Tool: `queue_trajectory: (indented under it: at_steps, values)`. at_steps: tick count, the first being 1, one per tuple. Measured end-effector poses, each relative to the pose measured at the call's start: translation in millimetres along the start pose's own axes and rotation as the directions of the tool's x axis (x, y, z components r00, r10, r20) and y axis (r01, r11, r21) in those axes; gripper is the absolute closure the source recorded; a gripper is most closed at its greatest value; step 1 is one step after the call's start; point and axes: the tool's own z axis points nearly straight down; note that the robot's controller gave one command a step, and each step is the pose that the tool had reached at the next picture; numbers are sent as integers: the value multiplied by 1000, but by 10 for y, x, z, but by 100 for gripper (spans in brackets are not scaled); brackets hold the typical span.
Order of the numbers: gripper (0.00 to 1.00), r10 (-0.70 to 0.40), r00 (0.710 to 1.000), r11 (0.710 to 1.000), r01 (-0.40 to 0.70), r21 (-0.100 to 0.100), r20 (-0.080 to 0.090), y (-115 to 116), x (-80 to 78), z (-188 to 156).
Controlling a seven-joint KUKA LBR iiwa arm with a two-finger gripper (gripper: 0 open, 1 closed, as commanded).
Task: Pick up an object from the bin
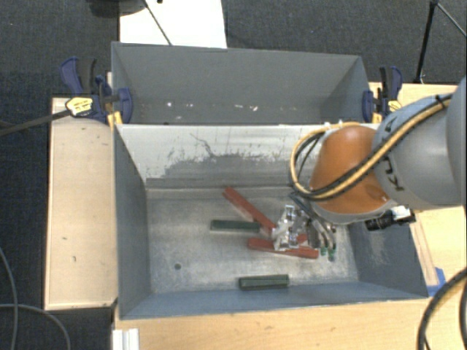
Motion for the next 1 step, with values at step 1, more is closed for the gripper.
queue_trajectory:
  at_steps: [1]
  values:
    - [0,1,1000,1000,-1,0,-4,-2,12,13]
